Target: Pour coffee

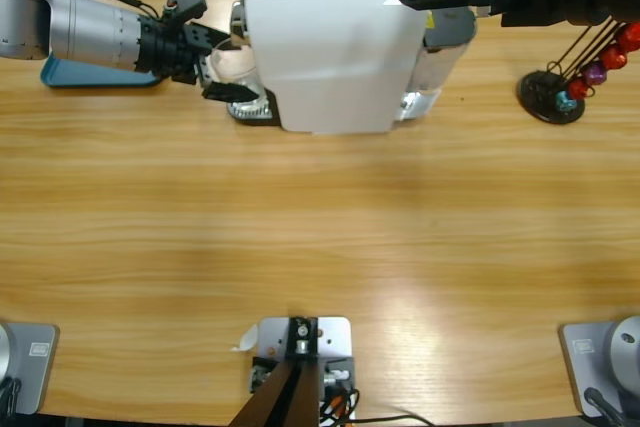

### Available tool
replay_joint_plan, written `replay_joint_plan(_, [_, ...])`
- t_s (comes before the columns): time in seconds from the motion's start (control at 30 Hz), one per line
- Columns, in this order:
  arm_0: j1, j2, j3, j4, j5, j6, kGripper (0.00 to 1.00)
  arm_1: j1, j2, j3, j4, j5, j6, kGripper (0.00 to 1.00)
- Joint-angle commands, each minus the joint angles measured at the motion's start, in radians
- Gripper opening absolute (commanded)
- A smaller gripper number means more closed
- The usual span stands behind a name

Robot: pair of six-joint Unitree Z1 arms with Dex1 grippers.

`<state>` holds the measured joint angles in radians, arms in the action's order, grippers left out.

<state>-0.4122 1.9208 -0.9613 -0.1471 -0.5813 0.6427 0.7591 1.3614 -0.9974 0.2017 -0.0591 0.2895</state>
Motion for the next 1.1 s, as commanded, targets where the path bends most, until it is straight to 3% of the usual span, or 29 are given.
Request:
replay_joint_plan(0.03, [0.065,-0.039,0.055,0.006,-0.038,-0.032,0.991,-0.02,-0.048,0.025,0.037,0.005,-0.017,1.0])
replay_joint_plan(0.17, [0.069,-0.168,0.107,0.008,-0.037,-0.068,0.991,-0.02,-0.045,0.013,0.039,0.002,-0.018,1.0])
replay_joint_plan(0.27, [0.068,-0.276,0.16,0.066,0.067,-0.121,0.991,-0.02,-0.046,-0.007,0.056,0.001,-0.019,1.0])
replay_joint_plan(0.33, [0.049,-0.347,0.176,0.166,0.145,-0.182,0.991,-0.032,-0.037,-0.056,0.126,0.002,-0.024,0.998])
replay_joint_plan(0.4, [0.015,-0.428,0.177,0.304,0.243,-0.234,0.991,-0.081,-0.005,-0.183,0.291,0.013,-0.024,0.934])
replay_joint_plan(0.47, [-0.038,-0.505,0.172,0.445,0.332,-0.302,0.991,-0.129,0.033,-0.326,0.459,0.022,-0.024,0.703])
replay_joint_plan(0.5, [-0.063,-0.549,0.177,0.49,0.359,-0.316,0.991,-0.154,0.049,-0.387,0.51,0.031,-0.024,0.635])
replay_joint_plan(0.6, [-0.104,-0.68,0.195,0.559,0.385,-0.383,0.991,-0.192,0.123,-0.614,0.679,0.086,-0.024,0.617])
replay_joint_plan(0.63, [-0.111,-0.711,0.196,0.578,0.385,-0.408,0.991,-0.197,0.154,-0.68,0.716,0.128,-0.023,0.427])
replay_joint_plan(0.67, [-0.117,-0.737,0.196,0.6,0.386,-0.44,0.991,-0.2,0.183,-0.734,0.738,0.168,-0.024,0.131])
replay_joint_plan(0.7, [-0.119,-0.758,0.198,0.625,0.392,-0.48,0.991,-0.201,0.21,-0.78,0.747,0.191,-0.027,0.0])
replay_joint_plan(0.87, [-0.157,-0.864,0.202,0.732,0.461,-0.659,0.991,-0.202,0.405,-1.043,0.868,0.211,-0.036,0.0])
replay_joint_plan(0.97, [-0.174,-0.883,0.196,0.753,0.467,-0.689,0.991,-0.216,0.54,-1.237,1.025,0.226,-0.015,0.0])
replay_joint_plan(1.1, [-0.174,-0.845,0.185,0.757,0.487,-0.695,0.991,-0.247,0.63,-1.322,1.118,0.249,0.01,0.0])
